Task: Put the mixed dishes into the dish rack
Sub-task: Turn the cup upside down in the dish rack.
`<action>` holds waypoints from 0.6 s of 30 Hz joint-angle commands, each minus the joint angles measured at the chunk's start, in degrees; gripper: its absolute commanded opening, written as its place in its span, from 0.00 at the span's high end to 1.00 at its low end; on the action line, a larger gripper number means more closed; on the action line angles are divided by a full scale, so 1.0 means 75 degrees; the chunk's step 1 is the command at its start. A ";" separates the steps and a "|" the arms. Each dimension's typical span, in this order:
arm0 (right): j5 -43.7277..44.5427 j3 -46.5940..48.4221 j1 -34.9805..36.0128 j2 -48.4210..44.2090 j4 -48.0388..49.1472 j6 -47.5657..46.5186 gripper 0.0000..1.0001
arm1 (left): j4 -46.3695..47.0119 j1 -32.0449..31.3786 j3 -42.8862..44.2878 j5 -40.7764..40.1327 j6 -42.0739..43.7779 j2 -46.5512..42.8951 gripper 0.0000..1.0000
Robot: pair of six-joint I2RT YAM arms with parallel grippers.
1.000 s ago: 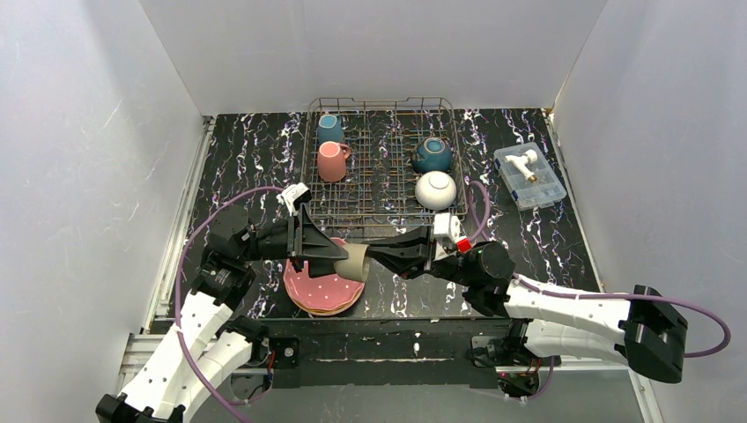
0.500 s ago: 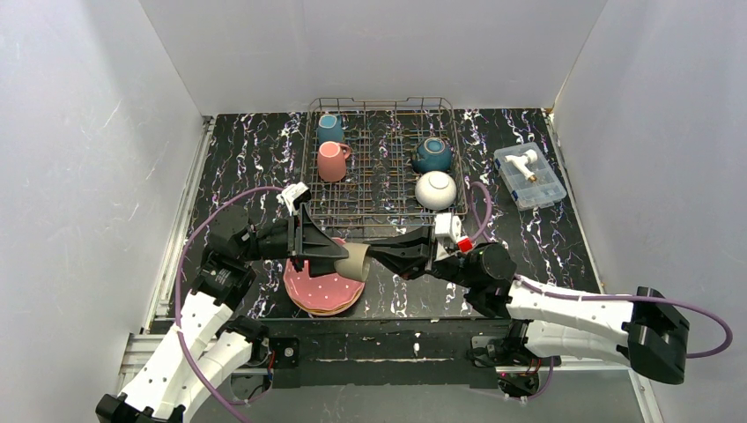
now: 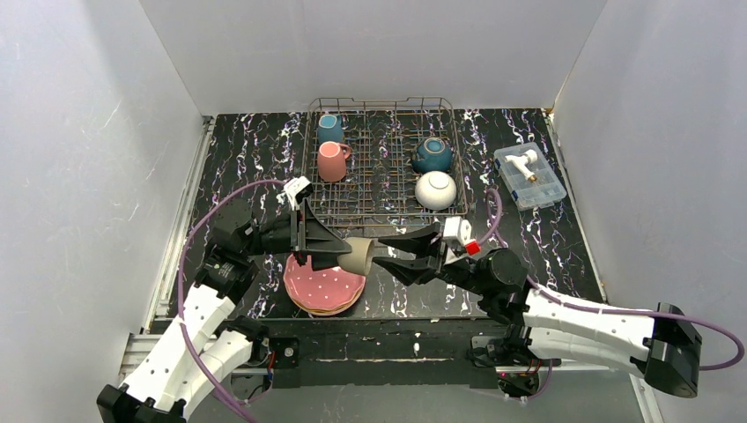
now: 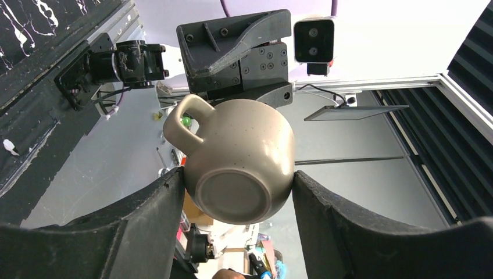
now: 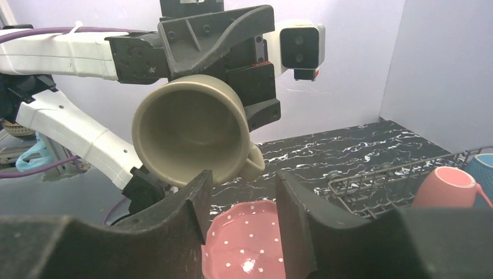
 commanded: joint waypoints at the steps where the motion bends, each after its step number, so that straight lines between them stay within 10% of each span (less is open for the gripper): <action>1: 0.0324 -0.0112 -0.0008 -0.0470 -0.0293 -0.0150 0.46 | 0.0409 -0.0024 0.0459 0.0005 0.0273 0.0135 1.00; 18: 0.1891 0.0283 -0.0008 -0.2299 -0.3037 -0.0178 0.37 | -0.1236 -0.0016 0.1079 -0.0590 0.2126 0.1599 1.00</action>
